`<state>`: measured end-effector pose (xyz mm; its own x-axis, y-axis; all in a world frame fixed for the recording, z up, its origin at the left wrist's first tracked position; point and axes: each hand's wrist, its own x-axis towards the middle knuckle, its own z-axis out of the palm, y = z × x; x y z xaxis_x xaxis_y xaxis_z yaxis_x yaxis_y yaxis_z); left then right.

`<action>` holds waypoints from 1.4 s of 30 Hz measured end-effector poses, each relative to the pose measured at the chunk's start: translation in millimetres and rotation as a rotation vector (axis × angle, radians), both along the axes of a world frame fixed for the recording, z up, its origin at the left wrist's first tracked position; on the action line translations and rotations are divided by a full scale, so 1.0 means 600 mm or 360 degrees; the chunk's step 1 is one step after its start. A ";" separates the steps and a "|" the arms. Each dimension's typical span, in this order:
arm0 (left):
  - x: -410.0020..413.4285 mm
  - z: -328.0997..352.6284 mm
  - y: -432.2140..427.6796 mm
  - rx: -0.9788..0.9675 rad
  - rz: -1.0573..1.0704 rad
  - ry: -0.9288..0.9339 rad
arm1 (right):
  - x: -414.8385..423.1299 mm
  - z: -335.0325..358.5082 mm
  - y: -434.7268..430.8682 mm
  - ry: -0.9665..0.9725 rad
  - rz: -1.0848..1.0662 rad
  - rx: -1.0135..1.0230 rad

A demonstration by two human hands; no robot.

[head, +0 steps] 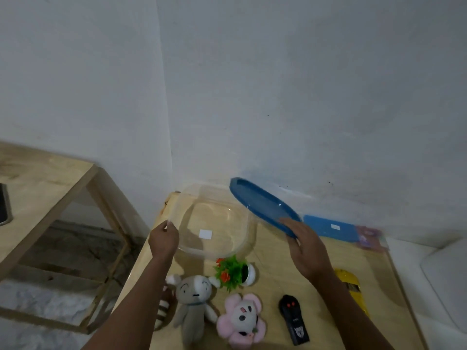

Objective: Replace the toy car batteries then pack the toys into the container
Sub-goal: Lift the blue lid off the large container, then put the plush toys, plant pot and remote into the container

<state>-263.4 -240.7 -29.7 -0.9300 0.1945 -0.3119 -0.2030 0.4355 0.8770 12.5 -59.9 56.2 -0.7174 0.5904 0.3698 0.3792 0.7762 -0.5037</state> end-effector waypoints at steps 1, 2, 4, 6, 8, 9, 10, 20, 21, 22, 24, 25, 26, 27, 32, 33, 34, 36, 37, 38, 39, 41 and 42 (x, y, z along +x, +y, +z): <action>0.002 0.001 0.001 -0.0008 0.0006 0.0012 | 0.019 -0.018 0.003 -0.0066 0.0001 0.0063; 0.003 0.001 0.002 -0.0009 0.0017 0.0015 | 0.036 -0.036 0.004 -0.0144 -0.0024 0.0099; 0.006 0.005 0.005 0.0000 0.0050 0.0004 | 0.064 -0.067 0.005 -0.0346 -0.0141 0.0152; 0.011 0.010 0.007 -0.0002 0.0077 -0.0017 | 0.088 -0.095 0.005 -0.0605 -0.0262 0.0225; 0.014 0.017 0.008 -0.0016 0.0076 -0.0020 | 0.103 -0.115 0.002 -0.0833 -0.0355 0.0253; 0.016 0.018 0.009 -0.0027 0.0068 -0.0016 | 0.110 -0.128 0.003 -0.0906 -0.0409 0.0259; 0.016 0.020 0.009 -0.0035 0.0058 -0.0013 | 0.113 -0.136 0.004 -0.0987 -0.0441 0.0224; 0.006 0.033 -0.018 -0.0035 -0.0266 -0.0205 | 0.094 -0.140 0.040 -0.1778 -0.0173 -0.0340; 0.007 0.036 -0.022 -0.0058 -0.0298 -0.0187 | 0.089 -0.134 0.040 -0.1781 -0.0183 -0.0433; 0.007 0.037 -0.026 -0.0087 -0.0327 -0.0159 | 0.082 -0.128 0.038 -0.1678 -0.0234 -0.0522; 0.008 0.040 -0.037 -0.0146 -0.0367 -0.0071 | 0.066 -0.112 0.016 -0.1204 -0.0387 -0.0612; 0.011 0.041 -0.044 -0.0169 -0.0377 -0.0011 | 0.053 -0.102 -0.003 -0.0947 -0.0424 -0.0617; 0.015 0.042 -0.051 -0.0191 -0.0394 0.0057 | 0.038 -0.095 -0.025 -0.0785 -0.0389 -0.0604; 0.020 0.043 -0.059 -0.0214 -0.0417 0.0122 | 0.024 -0.093 -0.050 -0.0740 -0.0291 -0.0604; 0.065 0.045 -0.098 -0.0806 -0.0600 0.0124 | -0.034 -0.137 -0.129 -0.0935 0.0122 -0.0613; 0.076 0.048 -0.105 -0.0898 -0.0621 0.0104 | -0.042 -0.144 -0.129 -0.0998 0.0113 -0.0594; 0.087 0.051 -0.113 -0.0964 -0.0626 0.0078 | -0.051 -0.151 -0.128 -0.1029 0.0091 -0.0573; 0.108 0.053 -0.127 -0.1050 -0.0632 -0.0028 | -0.063 -0.159 -0.127 -0.1010 0.0048 -0.0564; 0.117 0.052 -0.134 -0.1073 -0.0652 -0.0109 | -0.068 -0.163 -0.126 -0.0989 0.0027 -0.0586; 0.127 0.049 -0.141 -0.1091 -0.0695 -0.0182 | -0.073 -0.167 -0.125 -0.0967 0.0003 -0.0620; 0.137 0.046 -0.146 -0.1098 -0.0740 -0.0242 | -0.078 -0.171 -0.123 -0.0942 -0.0026 -0.0654; 0.153 0.035 -0.149 -0.1082 -0.0803 -0.0306 | -0.088 -0.179 -0.118 -0.0901 -0.0074 -0.0727; 0.160 0.029 -0.147 -0.1054 -0.0816 -0.0331 | -0.092 -0.181 -0.117 -0.0882 -0.0084 -0.0779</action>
<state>-167.4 -329.0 -12.4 -0.6884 0.2926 -0.6637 0.0300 0.9257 0.3770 -42.6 -129.9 -52.6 -0.6887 0.6336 -0.3526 0.7088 0.4859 -0.5114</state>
